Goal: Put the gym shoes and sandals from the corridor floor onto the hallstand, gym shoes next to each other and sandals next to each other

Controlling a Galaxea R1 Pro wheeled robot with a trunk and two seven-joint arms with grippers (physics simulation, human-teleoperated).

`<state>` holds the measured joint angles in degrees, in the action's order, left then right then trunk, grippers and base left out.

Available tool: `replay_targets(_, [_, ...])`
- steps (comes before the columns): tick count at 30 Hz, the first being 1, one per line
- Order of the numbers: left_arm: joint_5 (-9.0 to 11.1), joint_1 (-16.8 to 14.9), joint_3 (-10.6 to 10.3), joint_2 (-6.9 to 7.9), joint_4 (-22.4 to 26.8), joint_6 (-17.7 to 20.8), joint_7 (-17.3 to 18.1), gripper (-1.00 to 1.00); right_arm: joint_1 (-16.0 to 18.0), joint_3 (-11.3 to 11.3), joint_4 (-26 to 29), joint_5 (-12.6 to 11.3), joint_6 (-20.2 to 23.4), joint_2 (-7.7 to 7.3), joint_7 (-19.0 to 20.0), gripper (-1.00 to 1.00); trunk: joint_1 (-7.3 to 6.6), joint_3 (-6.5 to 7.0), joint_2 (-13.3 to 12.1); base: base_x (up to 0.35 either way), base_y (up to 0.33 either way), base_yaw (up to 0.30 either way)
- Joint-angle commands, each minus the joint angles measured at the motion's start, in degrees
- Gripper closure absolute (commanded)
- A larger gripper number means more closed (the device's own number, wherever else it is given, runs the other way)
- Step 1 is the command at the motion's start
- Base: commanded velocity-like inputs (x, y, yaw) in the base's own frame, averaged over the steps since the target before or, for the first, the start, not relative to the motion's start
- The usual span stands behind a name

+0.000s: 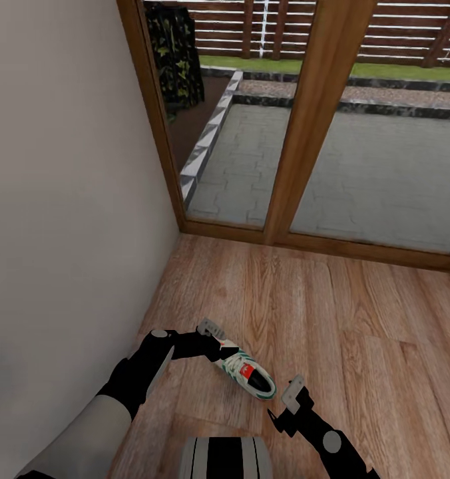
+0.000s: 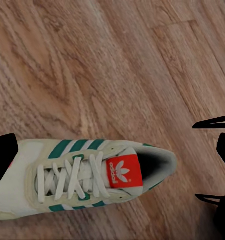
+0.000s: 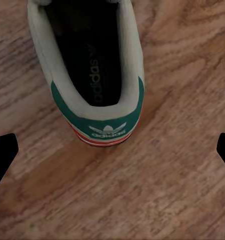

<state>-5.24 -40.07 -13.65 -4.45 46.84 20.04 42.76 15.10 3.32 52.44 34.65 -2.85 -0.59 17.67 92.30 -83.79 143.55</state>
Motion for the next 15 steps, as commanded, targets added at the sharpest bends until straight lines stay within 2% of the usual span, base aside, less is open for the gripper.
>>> replay_targets(1, [-0.44,-0.01,0.11,-0.03,0.09,0.26,0.31,-1.00,0.01,0.01,0.04,0.60,-0.22,-0.02,0.09,-1.00,-0.01,-0.04,0.01,0.010,0.000,0.000])
replay_targets(7, [-0.40,-0.01,0.11,-0.03,0.09,0.26,0.37,-1.00,0.01,0.02,0.04,0.61,-0.22,-0.02,0.09,-1.00,-0.01,-0.04,0.01,0.031,0.001,0.000])
replay_targets(15, [-0.39,-0.01,0.20,-0.03,0.09,0.18,0.39,-1.00,0.01,0.02,0.04,0.60,-0.22,-0.02,0.09,-1.00,-0.01,-0.04,0.01,0.144,0.083,0.000])
